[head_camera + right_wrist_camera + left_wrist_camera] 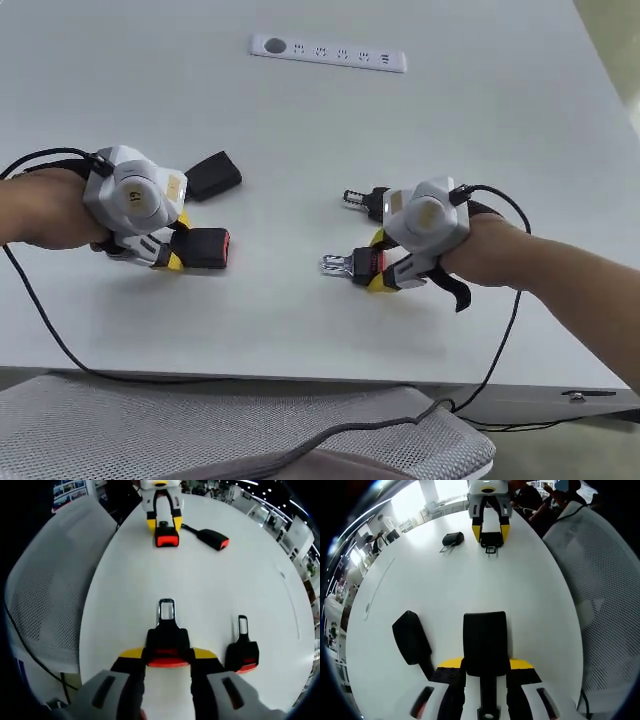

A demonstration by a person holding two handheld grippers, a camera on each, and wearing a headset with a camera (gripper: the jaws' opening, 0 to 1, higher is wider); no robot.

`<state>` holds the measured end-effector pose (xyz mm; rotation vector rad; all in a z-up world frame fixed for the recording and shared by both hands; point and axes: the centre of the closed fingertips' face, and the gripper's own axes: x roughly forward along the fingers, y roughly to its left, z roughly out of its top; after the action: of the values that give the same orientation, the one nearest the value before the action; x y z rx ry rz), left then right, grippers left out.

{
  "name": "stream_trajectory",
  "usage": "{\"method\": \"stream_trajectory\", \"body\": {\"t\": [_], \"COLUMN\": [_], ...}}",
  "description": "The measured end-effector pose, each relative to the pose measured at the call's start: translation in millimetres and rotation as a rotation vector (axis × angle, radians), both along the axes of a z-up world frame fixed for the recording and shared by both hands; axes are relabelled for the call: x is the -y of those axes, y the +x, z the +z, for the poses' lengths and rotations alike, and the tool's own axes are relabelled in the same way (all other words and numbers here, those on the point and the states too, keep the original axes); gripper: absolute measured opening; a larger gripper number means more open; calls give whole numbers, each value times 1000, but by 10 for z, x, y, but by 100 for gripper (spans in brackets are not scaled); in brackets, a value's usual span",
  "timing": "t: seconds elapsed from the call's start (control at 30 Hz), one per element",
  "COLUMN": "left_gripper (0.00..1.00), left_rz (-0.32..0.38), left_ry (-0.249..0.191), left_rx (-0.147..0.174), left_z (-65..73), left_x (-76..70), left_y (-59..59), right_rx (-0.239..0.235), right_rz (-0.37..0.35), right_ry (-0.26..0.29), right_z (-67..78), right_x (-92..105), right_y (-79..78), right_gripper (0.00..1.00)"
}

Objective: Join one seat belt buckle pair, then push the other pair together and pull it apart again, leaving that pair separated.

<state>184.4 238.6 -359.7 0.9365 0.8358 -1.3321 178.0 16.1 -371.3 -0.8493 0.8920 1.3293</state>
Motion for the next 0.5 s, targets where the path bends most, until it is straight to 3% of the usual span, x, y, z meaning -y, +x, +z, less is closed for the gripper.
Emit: {"method": "stream_trajectory", "body": {"t": [0.37,0.5], "left_gripper": [31,31], "left_rz": [-12,-13], "left_ry": [3,4], "left_rx": [5,5], "left_z": [4,6], "left_x": [1,0], "left_y": [-2,0], "right_rx": [5,11], "right_rz": [-32,-40], "right_ry": [81,87], "right_z": [-13,-10], "right_x": [-399,-501], "right_y": [48,30], "right_gripper": [35,35]}}
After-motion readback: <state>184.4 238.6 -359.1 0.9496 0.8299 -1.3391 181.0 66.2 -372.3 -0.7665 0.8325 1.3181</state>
